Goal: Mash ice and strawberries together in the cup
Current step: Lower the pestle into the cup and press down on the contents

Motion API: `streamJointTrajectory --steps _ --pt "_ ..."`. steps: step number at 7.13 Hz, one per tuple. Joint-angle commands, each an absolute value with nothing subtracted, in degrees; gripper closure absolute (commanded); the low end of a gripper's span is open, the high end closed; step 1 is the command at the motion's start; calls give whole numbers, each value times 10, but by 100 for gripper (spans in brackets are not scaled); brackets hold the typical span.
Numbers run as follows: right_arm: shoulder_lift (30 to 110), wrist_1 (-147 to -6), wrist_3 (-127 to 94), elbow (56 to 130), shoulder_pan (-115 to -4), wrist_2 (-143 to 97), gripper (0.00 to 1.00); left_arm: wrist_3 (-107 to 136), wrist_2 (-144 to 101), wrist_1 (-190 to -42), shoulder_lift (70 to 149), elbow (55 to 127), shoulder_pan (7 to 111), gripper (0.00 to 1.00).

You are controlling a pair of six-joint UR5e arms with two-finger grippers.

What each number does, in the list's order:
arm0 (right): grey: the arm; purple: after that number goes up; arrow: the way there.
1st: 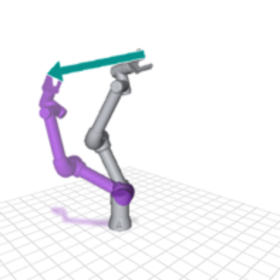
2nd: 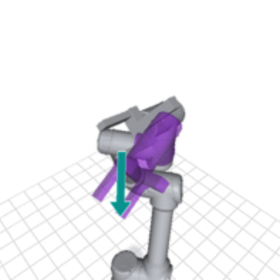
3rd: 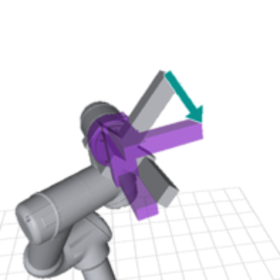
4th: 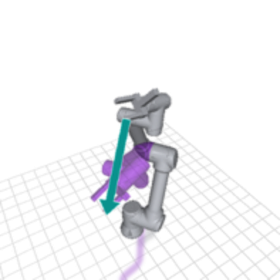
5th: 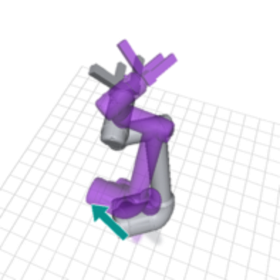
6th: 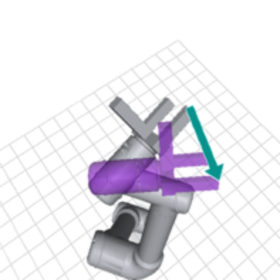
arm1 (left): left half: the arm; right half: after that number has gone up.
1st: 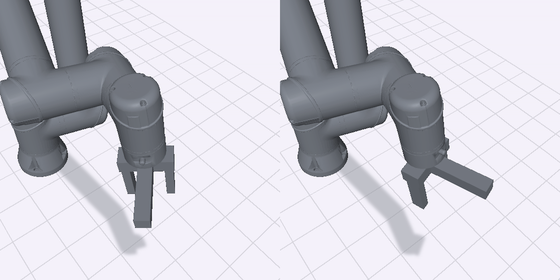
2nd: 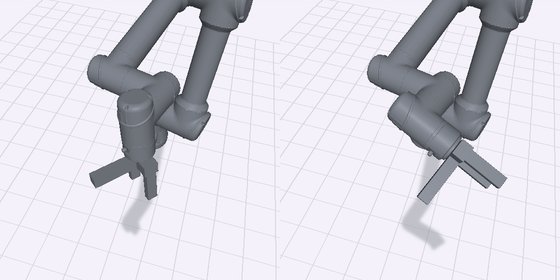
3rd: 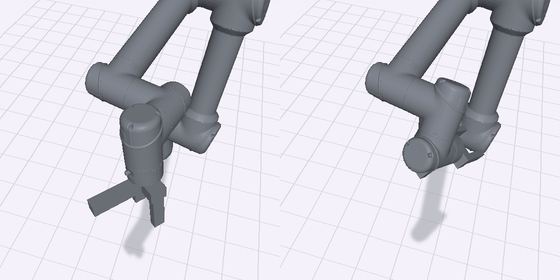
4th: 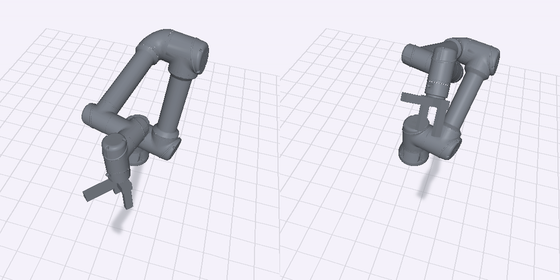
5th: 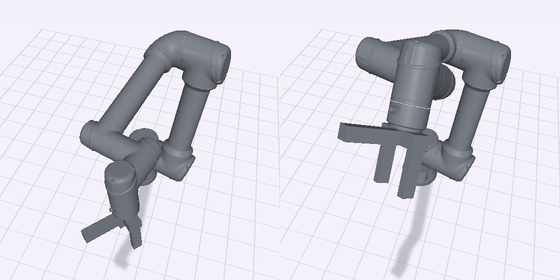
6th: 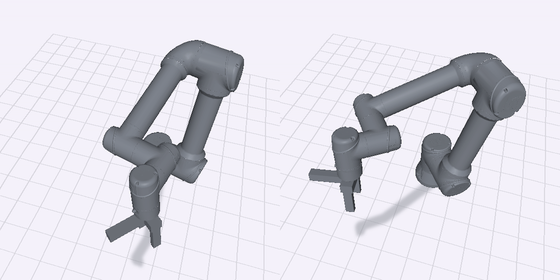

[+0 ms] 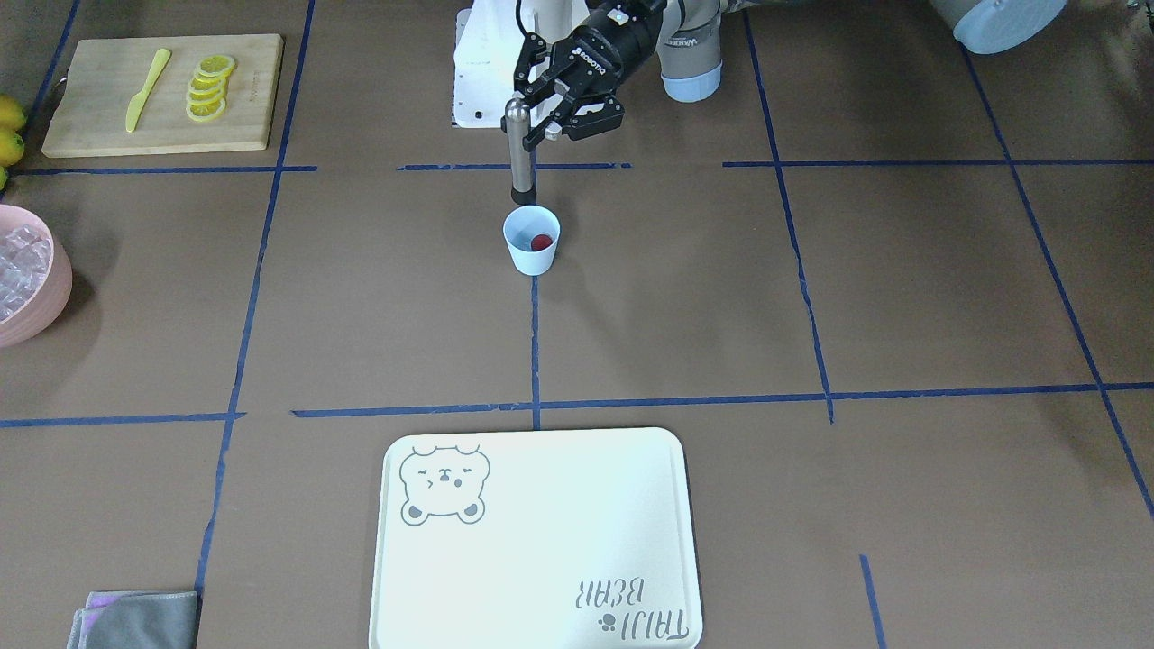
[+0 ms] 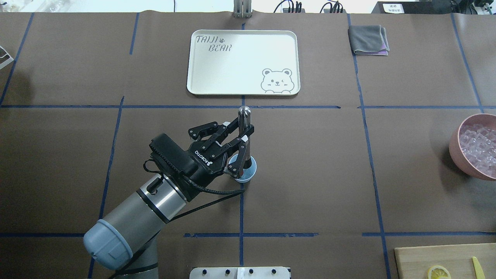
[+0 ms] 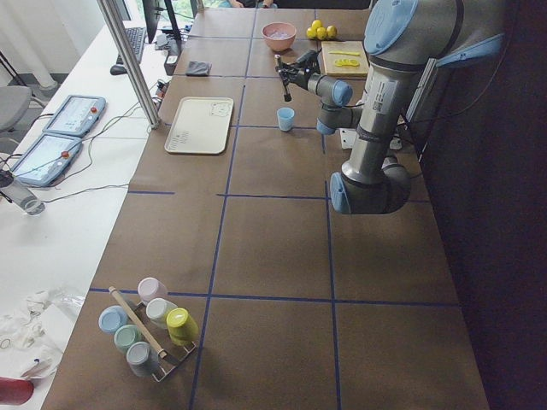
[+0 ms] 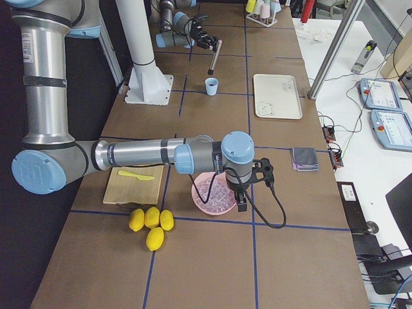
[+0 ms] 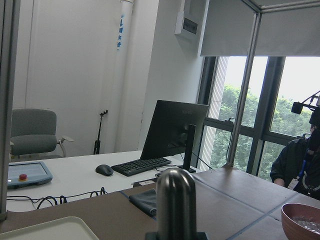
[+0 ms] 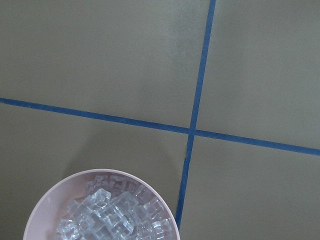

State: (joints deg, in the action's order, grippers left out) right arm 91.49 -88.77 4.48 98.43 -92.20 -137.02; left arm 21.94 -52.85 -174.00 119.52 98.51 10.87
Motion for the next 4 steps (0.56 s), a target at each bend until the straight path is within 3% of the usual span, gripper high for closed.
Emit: streamJointTrajectory --steps 1,4 --pt "916 -888 45 984 -922 -1370 1 219 -542 -1752 1195 979 112 100" --pt "916 -888 46 983 -922 -1369 1 218 -547 -1754 1194 963 120 100"
